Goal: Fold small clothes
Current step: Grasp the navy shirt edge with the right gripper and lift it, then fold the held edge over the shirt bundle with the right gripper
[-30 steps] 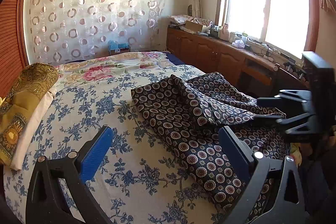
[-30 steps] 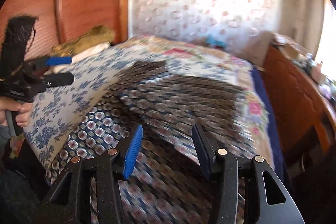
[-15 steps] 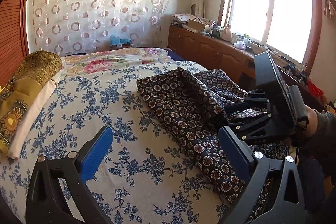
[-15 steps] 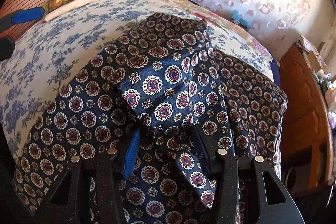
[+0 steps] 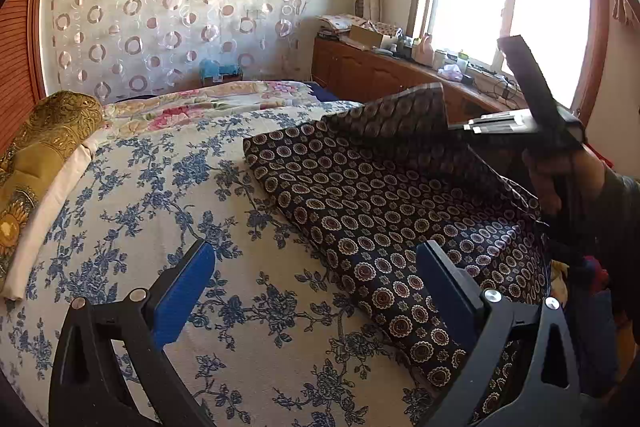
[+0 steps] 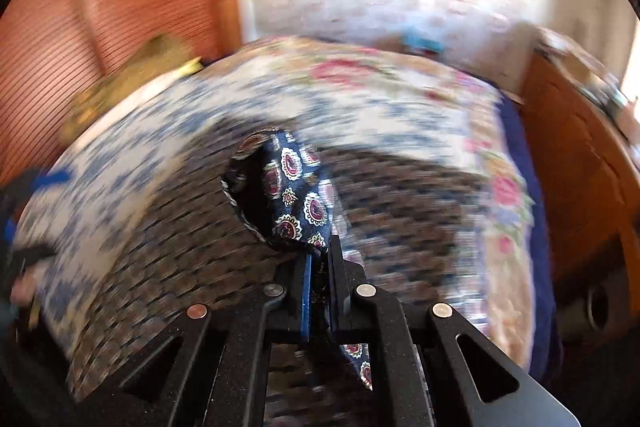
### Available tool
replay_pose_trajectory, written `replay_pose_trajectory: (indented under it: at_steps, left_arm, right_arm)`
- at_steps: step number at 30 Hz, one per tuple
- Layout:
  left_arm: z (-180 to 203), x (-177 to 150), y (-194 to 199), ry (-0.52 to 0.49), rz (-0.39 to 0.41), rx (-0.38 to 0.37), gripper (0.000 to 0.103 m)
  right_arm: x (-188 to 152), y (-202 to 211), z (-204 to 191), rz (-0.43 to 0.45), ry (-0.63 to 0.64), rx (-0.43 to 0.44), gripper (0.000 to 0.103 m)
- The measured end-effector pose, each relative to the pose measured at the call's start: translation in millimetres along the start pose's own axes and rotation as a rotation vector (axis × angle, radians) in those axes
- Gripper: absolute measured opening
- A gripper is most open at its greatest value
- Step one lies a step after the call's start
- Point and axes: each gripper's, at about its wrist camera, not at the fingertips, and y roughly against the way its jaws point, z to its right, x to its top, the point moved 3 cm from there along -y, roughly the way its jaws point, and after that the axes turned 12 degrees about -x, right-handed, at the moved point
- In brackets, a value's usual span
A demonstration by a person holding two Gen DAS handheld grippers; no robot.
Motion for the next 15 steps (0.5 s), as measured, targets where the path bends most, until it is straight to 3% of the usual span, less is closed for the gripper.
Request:
replay_pose_trajectory:
  at_steps: [1,3,5,9,15]
  left_arm:
    - [1,-1,-2,-0.002,-0.005,-0.005,0.101]
    - [4,-2,-4,-0.004,-0.013,-0.013,0.101]
    - [6,-3,-6,-0.007,-0.021,-0.017,0.101]
    - [9,-5,-10,-0.002,-0.031,-0.025,0.101]
    - [14,-8,-16,-0.008,-0.055,-0.024,0.101]
  right_arm:
    - [2,-6,16,-0.010,-0.049,-0.059,0.006]
    - [0,-19,40,-0.038,-0.099,-0.155,0.022]
    - [-8,-31,59,-0.066,-0.130,-0.220,0.025]
    - [-22,-35,70,-0.091,-0.153,-0.223,0.027]
    - [-42,0,60,-0.024,-0.145,-0.118,0.028]
